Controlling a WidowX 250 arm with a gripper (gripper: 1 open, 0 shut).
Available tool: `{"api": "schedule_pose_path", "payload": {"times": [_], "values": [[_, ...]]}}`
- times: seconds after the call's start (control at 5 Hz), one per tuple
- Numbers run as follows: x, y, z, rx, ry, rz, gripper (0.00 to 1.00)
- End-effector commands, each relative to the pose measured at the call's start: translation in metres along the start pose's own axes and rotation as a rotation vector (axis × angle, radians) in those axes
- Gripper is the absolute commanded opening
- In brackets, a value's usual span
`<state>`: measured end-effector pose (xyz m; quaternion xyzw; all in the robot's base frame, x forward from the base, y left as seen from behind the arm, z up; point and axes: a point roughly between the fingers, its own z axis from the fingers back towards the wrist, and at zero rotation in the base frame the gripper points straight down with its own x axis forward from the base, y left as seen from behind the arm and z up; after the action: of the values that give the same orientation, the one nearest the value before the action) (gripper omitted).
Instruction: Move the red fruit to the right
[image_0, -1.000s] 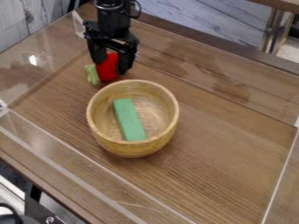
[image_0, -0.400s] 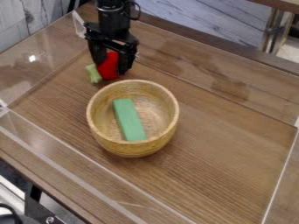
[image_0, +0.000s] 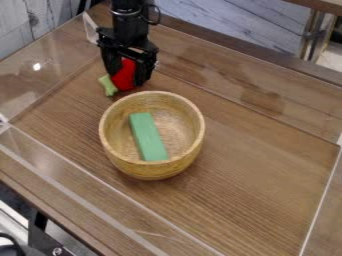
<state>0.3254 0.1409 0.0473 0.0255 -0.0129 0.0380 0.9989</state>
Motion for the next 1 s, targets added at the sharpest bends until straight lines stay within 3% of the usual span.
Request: {"api": "schedule_pose_path", "payload": {"times": [0.0, 0.2, 0.4, 0.8], "values": [[0.010, 0.005, 0.016, 0.016, -0.056, 0.010, 1.00], [0.011, 0.006, 0.014, 0.016, -0.054, 0.012, 0.00], [0.010, 0.005, 0.017, 0.015, -0.058, 0.015, 0.00], [0.012, 0.002, 0.066, 0.003, -0.139, 0.058, 0.00]]}}
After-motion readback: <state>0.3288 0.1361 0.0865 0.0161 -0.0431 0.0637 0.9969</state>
